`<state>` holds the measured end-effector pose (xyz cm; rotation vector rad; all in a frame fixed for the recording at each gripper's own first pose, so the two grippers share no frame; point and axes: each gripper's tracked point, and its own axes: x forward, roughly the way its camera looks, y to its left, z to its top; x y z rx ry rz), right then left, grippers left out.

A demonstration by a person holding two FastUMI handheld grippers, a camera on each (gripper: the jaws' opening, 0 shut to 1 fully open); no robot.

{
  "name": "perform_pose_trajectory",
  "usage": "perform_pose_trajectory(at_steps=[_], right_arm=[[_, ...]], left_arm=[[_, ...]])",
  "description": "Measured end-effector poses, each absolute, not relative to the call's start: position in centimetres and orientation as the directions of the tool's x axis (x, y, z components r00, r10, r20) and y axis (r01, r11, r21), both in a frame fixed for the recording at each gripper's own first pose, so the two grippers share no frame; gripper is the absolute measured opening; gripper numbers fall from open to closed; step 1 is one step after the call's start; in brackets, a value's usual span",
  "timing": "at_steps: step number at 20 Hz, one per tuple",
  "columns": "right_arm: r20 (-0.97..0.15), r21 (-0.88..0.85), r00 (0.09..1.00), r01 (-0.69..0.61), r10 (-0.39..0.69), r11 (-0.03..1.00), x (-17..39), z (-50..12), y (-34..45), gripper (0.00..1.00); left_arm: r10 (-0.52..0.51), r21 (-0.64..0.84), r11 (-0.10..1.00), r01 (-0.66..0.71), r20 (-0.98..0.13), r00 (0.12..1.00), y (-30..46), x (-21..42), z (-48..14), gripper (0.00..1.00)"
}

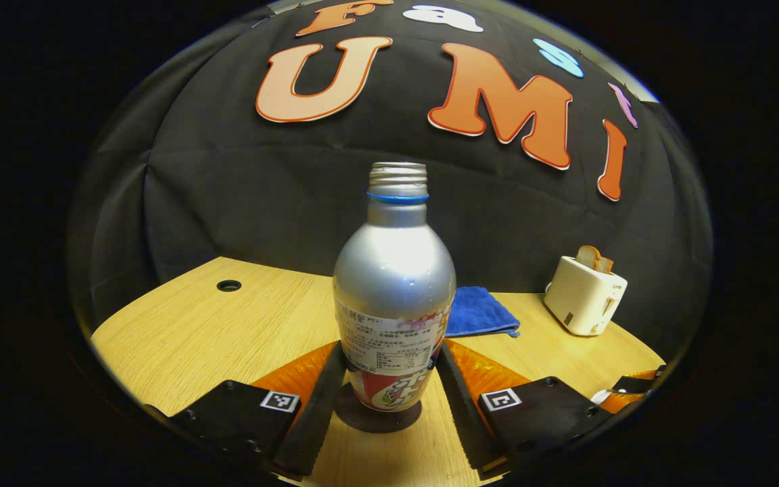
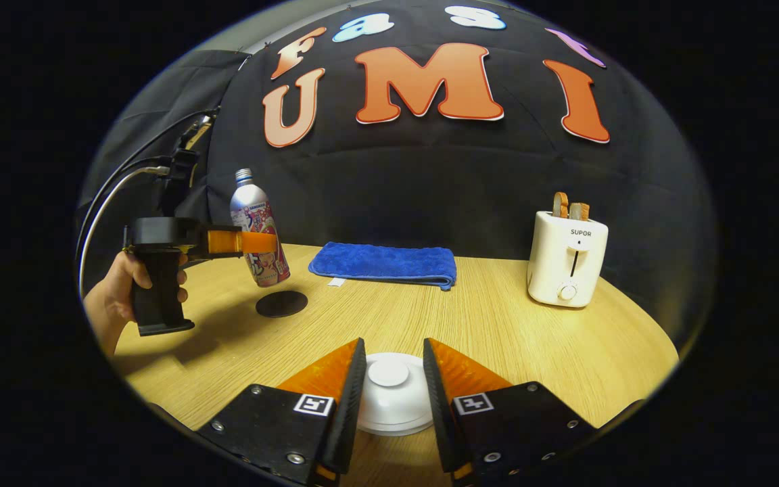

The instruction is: Open the teacup lid with one hand, grasp the water bottle and pour water into the teacup with the other hand; after pouring, place the water bottle on the coaster and then close the teacup lid.

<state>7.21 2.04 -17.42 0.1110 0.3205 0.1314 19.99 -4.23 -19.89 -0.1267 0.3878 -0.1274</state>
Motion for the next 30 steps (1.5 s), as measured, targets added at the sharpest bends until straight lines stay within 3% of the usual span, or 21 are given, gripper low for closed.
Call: perform_pose_trajectory(at_steps=[5, 7, 20, 26, 30], right_arm=[[-0.273, 0.13, 0.952, -0.11, 0.142, 0.985, 7.2, -16.3, 1.5, 0.8], [-0.26, 0.133, 0.956, -0.107, 0.139, 0.985, 7.1, -15.8, 1.2, 0.84], [-0.195, 0.134, 0.976, -0.069, 0.094, 0.989, 6.6, -12.7, -0.1, 0.88], [-0.07, 0.111, 0.997, -0.004, 0.012, 0.994, 5.5, -7.9, -1.0, 0.88], [0.006, 0.056, 0.999, 0.034, -0.034, 0.998, 3.9, -4.6, -1.0, 0.88]], left_arm=[[-0.166, -0.139, 0.983, 0.116, -0.434, 0.885, -4.9, 20.3, -23.0, 0.83], [-0.156, -0.126, 0.986, 0.109, -0.464, 0.872, -4.7, 20.4, -24.1, 0.82], [-0.206, -0.127, 0.978, 0.166, -0.445, 0.872, -5.1, 17.9, -22.0, 0.96], [-0.185, -0.12, 0.981, 0.155, -0.302, 0.935, -3.8, 13.5, -15.1, 0.95], [-0.118, -0.045, 0.993, 0.112, -0.185, 0.976, -2.1, 9.5, -9.9, 0.95]])
